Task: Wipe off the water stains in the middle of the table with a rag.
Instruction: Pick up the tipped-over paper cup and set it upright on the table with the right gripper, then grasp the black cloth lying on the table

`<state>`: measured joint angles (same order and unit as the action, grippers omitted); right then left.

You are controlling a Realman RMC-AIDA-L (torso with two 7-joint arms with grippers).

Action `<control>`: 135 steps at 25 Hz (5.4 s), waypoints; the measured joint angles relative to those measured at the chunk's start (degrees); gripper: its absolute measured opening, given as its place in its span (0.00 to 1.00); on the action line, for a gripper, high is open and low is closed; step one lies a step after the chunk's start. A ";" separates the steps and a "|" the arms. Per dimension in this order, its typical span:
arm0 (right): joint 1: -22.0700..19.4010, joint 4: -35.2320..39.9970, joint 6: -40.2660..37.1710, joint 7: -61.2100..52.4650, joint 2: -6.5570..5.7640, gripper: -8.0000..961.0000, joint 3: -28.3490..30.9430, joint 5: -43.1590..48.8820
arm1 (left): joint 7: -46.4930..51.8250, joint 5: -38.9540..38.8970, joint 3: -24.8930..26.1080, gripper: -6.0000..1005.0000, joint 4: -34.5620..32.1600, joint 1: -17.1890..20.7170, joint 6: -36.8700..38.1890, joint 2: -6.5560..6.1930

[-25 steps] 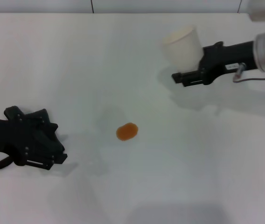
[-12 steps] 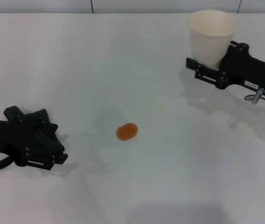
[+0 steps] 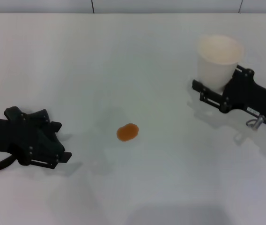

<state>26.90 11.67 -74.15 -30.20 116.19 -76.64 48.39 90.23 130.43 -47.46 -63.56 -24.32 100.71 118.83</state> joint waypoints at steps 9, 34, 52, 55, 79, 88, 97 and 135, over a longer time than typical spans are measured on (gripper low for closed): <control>-0.07 -3.77 4.69 3.26 -0.01 0.74 -3.57 -0.10 | -0.04 -0.02 -0.08 0.87 -0.02 0.09 -0.08 0.08; 0.80 -3.55 9.26 2.92 0.00 0.78 -10.41 -0.14 | -0.05 -1.30 -0.44 0.87 0.11 0.33 -0.07 0.07; -0.82 -3.36 7.62 2.07 -0.02 0.87 -9.85 -0.40 | -0.05 -0.91 -0.42 0.87 0.11 0.94 -0.09 0.09; -1.28 -3.36 7.15 2.04 -0.21 0.89 -9.51 -0.50 | -0.05 -0.88 -0.44 0.87 0.10 0.94 -0.31 0.09; -4.58 -3.34 2.47 0.47 -2.57 0.89 -8.49 -0.01 | 0.15 -1.82 1.41 0.87 2.35 2.54 -4.67 0.10; -5.76 -3.26 -0.72 0.44 -4.80 0.89 -8.76 0.12 | -0.72 -2.91 4.69 0.87 5.17 2.93 -5.67 0.02; -7.46 3.47 -2.15 -15.17 -11.18 0.88 -8.60 7.39 | -0.55 -5.60 5.36 0.87 6.66 3.41 -5.88 -0.09; -2.20 62.17 -24.92 -66.31 -1.80 0.88 25.59 71.36 | 11.06 23.50 2.23 0.86 4.39 -13.39 2.21 -8.38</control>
<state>24.70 73.84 -99.07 -96.51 114.39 -51.05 119.76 101.28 153.93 -45.23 -59.17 -37.71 102.91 110.44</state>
